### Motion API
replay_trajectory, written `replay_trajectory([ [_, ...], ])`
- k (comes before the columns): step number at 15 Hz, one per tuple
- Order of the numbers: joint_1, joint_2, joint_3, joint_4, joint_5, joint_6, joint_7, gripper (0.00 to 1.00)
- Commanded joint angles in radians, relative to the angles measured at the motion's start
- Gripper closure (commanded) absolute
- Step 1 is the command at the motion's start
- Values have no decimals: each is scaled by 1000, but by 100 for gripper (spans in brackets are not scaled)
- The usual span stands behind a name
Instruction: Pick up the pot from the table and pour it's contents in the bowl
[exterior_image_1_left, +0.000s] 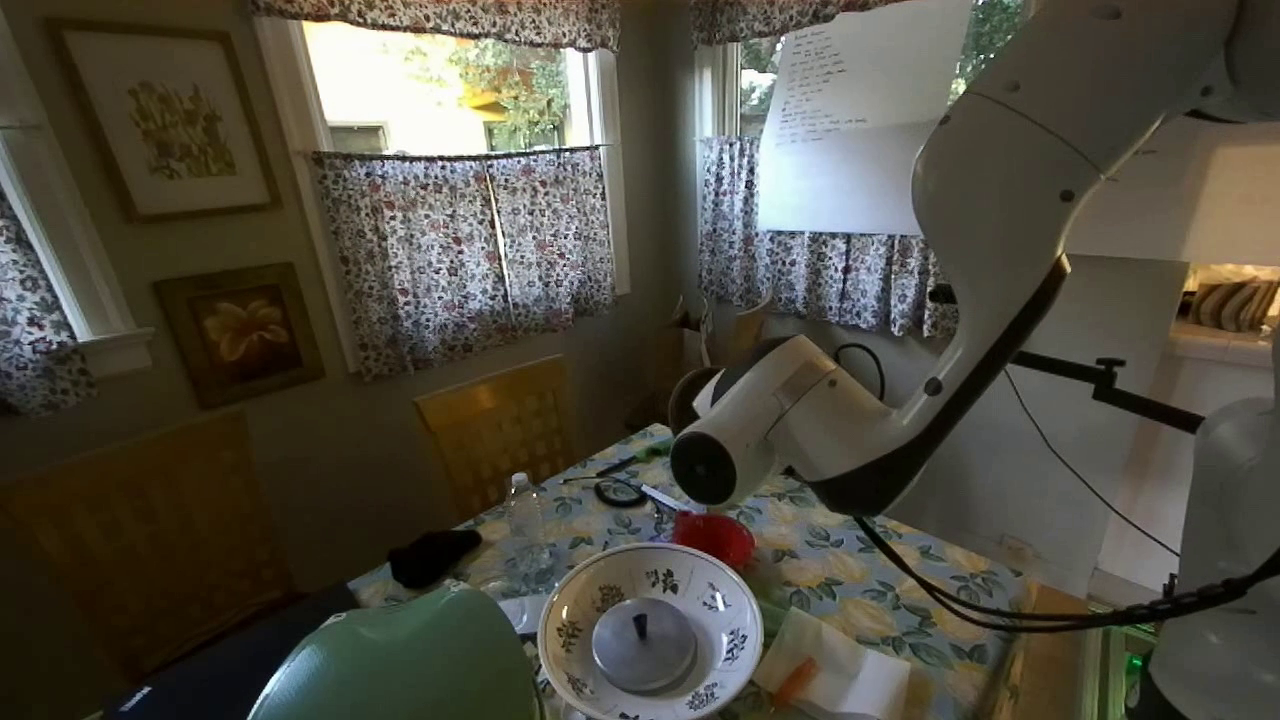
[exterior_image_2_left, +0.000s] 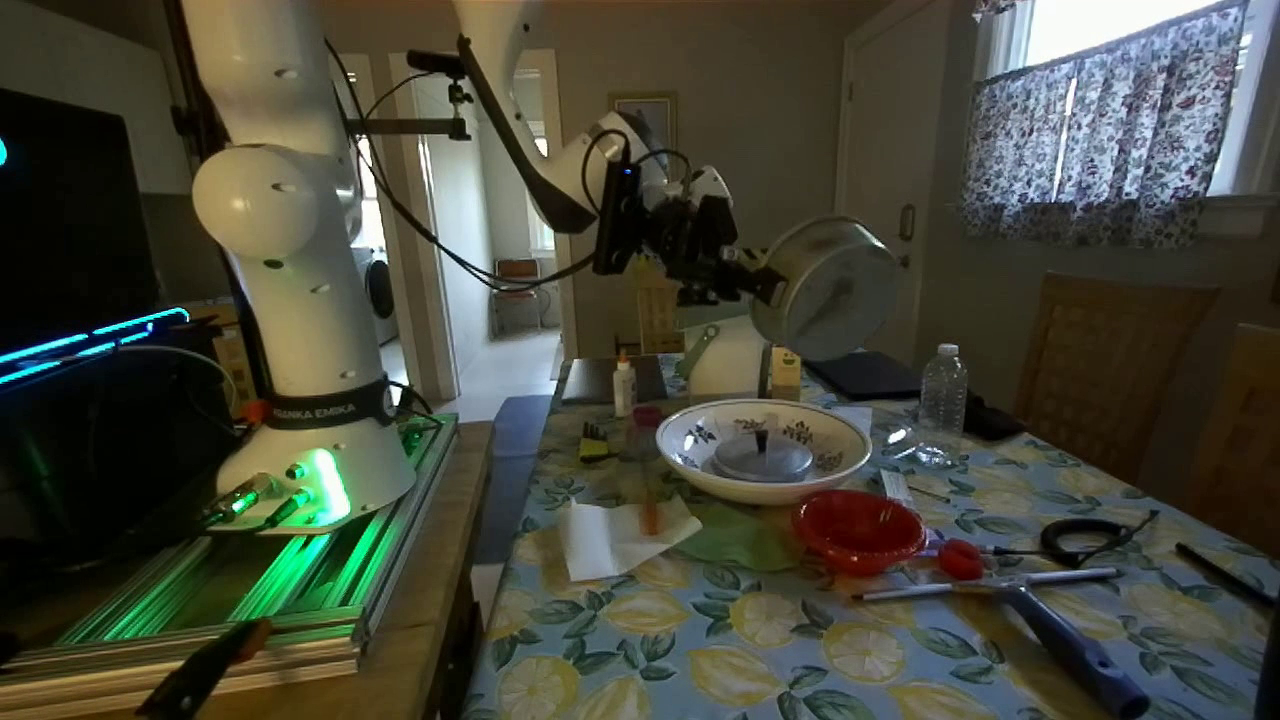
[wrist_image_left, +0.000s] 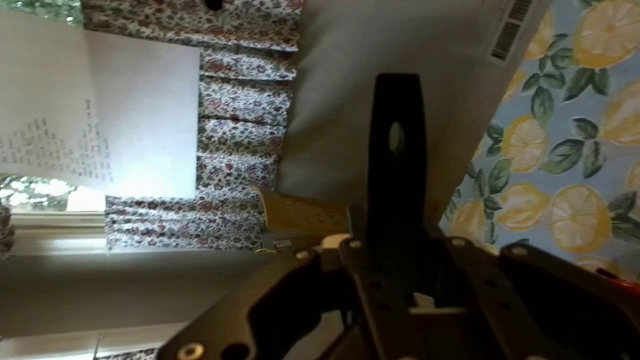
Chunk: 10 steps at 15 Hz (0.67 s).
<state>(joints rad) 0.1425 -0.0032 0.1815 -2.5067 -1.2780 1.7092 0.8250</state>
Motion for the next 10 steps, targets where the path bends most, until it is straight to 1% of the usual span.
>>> replay_trajectory([
  [1, -27, -105, -50, -93, 61, 158, 80, 94],
  [5, -70, -152, -123, -171, 69, 355, 169, 94],
  [8, -117, -179, -186, -230, 42, 520, 237, 94],
  [10, -161, -198, -235, -269, 11, 637, 280, 94],
])
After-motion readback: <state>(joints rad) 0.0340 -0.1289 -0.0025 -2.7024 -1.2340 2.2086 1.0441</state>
